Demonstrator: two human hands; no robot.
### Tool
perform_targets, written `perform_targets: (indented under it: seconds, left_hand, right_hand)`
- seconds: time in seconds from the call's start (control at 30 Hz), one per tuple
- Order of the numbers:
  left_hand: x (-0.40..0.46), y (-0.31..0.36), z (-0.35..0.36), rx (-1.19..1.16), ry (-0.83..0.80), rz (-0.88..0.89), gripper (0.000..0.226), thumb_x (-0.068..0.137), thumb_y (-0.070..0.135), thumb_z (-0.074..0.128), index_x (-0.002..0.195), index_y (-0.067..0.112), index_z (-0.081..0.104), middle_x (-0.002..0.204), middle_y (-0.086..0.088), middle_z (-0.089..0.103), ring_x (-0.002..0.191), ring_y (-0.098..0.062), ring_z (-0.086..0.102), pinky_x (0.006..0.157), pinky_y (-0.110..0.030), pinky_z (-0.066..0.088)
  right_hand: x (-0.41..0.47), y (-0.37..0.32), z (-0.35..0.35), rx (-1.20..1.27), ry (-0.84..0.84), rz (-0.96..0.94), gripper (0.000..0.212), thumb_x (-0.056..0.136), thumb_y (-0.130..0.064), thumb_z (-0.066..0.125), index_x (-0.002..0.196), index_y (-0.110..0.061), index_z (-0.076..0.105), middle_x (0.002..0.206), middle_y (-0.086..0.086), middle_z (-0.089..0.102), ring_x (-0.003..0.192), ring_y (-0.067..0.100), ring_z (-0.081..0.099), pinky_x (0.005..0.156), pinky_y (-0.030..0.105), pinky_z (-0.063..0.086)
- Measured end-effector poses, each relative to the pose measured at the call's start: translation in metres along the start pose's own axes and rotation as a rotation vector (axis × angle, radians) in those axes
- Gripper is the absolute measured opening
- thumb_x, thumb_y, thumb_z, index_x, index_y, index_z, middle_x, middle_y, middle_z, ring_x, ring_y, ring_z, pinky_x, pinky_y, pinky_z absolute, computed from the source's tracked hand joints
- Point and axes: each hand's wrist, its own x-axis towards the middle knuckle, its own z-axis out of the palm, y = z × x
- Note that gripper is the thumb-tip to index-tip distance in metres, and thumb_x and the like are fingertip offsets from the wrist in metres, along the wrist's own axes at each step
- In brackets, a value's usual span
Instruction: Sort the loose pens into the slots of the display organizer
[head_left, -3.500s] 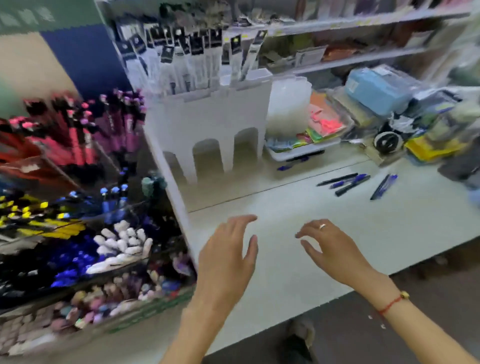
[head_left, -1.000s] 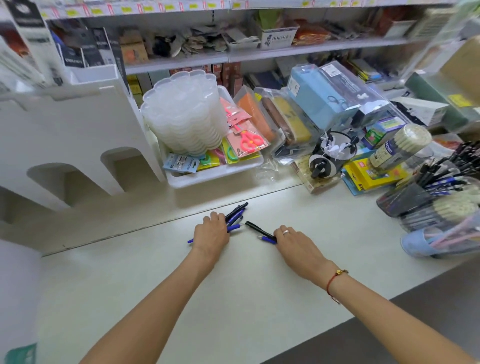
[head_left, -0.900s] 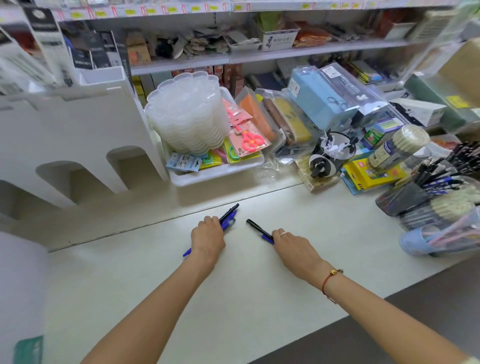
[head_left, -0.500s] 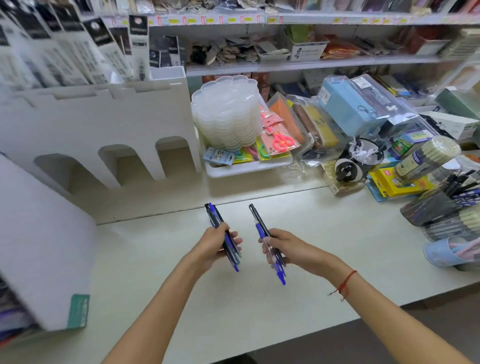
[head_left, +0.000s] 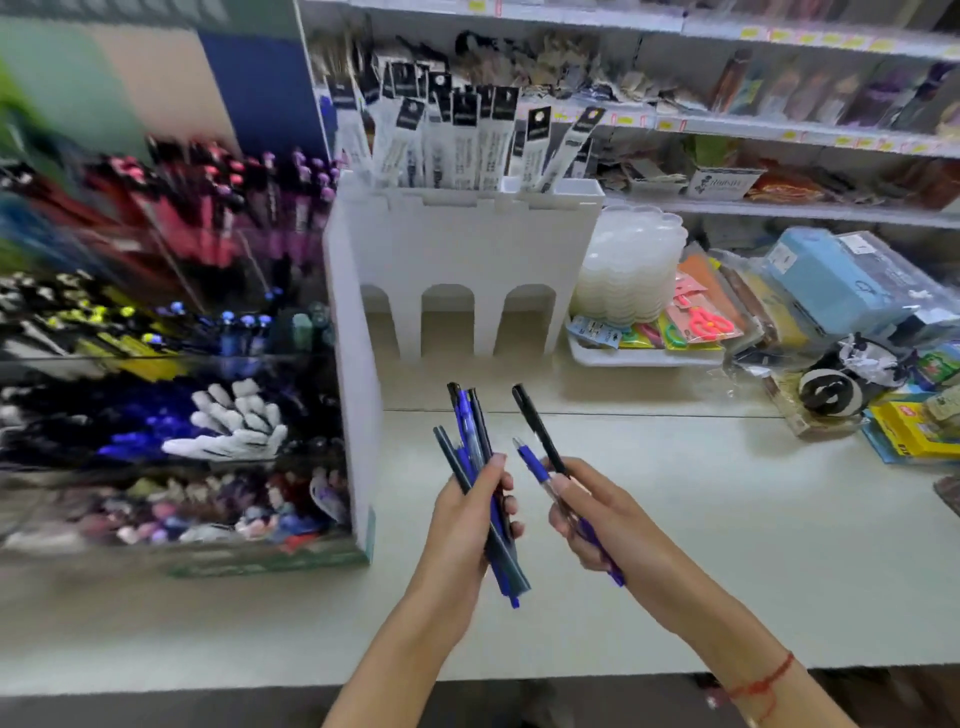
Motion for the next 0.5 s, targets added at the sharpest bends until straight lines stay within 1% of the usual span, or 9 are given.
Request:
perform_targets:
  seconds: [0.03, 0.1, 0.17, 0.2, 0.23, 0.3, 0.37, 0.43, 0.5]
  left_hand:
    - [-0.009, 0.007, -0.013, -0.052, 0.005, 0.010, 0.019, 0.096, 0.027, 0.056, 0.084, 0.012, 0.058, 0.057, 0.005, 0.053, 0.049, -0.007, 0.050, 0.055, -0.023, 0.047]
    - [-0.026, 0.020, -0.040, -0.124, 0.017, 0.041, 0.016, 0.096, 0.021, 0.056, 0.083, 0.011, 0.057, 0.056, 0.004, 0.053, 0.048, -0.007, 0.050, 0.055, -0.024, 0.046]
    - [-0.039, 0.033, -0.070, -0.113, 0.034, 0.098, 0.012, 0.097, 0.016, 0.053, 0.086, 0.010, 0.055, 0.056, 0.004, 0.050, 0.047, -0.007, 0.047, 0.051, -0.022, 0.044]
    - [-0.045, 0.039, -0.086, -0.080, 0.046, 0.137, 0.010, 0.097, 0.014, 0.051, 0.089, 0.010, 0.053, 0.057, 0.004, 0.047, 0.047, -0.007, 0.044, 0.048, -0.021, 0.043]
    - [-0.051, 0.045, -0.102, -0.041, 0.057, 0.176, 0.009, 0.098, 0.015, 0.051, 0.091, 0.010, 0.053, 0.057, 0.004, 0.044, 0.047, -0.007, 0.042, 0.046, -0.021, 0.042]
    - [-0.059, 0.055, -0.132, 0.025, 0.066, 0.247, 0.014, 0.097, 0.023, 0.051, 0.090, 0.012, 0.053, 0.055, 0.007, 0.041, 0.047, -0.006, 0.041, 0.047, -0.022, 0.041]
    - [-0.066, 0.065, -0.159, 0.073, 0.034, 0.280, 0.024, 0.096, 0.034, 0.051, 0.083, 0.014, 0.054, 0.053, 0.009, 0.041, 0.050, -0.009, 0.044, 0.052, -0.024, 0.042]
    - [-0.067, 0.076, -0.184, 0.125, -0.031, 0.277, 0.035, 0.094, 0.040, 0.049, 0.072, 0.013, 0.051, 0.051, 0.003, 0.038, 0.051, -0.016, 0.044, 0.054, -0.025, 0.043]
    - [-0.064, 0.087, -0.207, 0.173, -0.063, 0.260, 0.035, 0.095, 0.035, 0.051, 0.072, 0.009, 0.053, 0.049, 0.001, 0.038, 0.045, -0.015, 0.045, 0.052, -0.023, 0.043]
  right_hand:
    - [-0.002, -0.002, 0.018, 0.026, 0.037, -0.004, 0.020, 0.102, -0.024, 0.040, 0.111, -0.019, 0.058, 0.065, 0.001, 0.049, 0.046, 0.009, 0.031, 0.044, 0.018, 0.025]
    - [-0.008, -0.008, 0.057, 0.070, 0.090, -0.012, 0.020, 0.104, -0.016, 0.037, 0.111, -0.013, 0.055, 0.062, -0.002, 0.052, 0.047, 0.009, 0.035, 0.044, 0.019, 0.027]
    - [-0.014, -0.015, 0.097, 0.069, 0.117, -0.058, 0.020, 0.103, -0.014, 0.036, 0.110, -0.011, 0.054, 0.063, -0.002, 0.054, 0.048, 0.009, 0.039, 0.045, 0.019, 0.031]
    - [-0.019, -0.018, 0.116, 0.062, 0.120, -0.081, 0.020, 0.103, -0.015, 0.036, 0.110, -0.011, 0.054, 0.063, -0.002, 0.054, 0.047, 0.009, 0.038, 0.044, 0.019, 0.030]
    - [-0.023, -0.021, 0.135, 0.054, 0.119, -0.101, 0.020, 0.103, -0.017, 0.037, 0.111, -0.012, 0.054, 0.063, -0.002, 0.053, 0.045, 0.009, 0.036, 0.043, 0.018, 0.028]
    - [-0.029, -0.025, 0.171, 0.029, 0.096, -0.140, 0.020, 0.102, -0.020, 0.038, 0.110, -0.014, 0.055, 0.062, -0.002, 0.051, 0.041, 0.009, 0.030, 0.041, 0.018, 0.025]
    - [-0.030, -0.025, 0.202, -0.021, 0.045, -0.171, 0.019, 0.102, -0.020, 0.039, 0.109, -0.015, 0.056, 0.063, 0.000, 0.050, 0.039, 0.009, 0.027, 0.041, 0.018, 0.023]
    - [-0.028, -0.022, 0.228, -0.070, 0.018, -0.193, 0.019, 0.102, -0.020, 0.038, 0.108, -0.014, 0.055, 0.066, 0.005, 0.052, 0.039, 0.011, 0.029, 0.041, 0.020, 0.024]
    - [-0.026, -0.021, 0.247, -0.140, 0.022, -0.218, 0.019, 0.103, -0.022, 0.037, 0.107, -0.013, 0.053, 0.070, 0.011, 0.056, 0.041, 0.014, 0.035, 0.041, 0.023, 0.029]
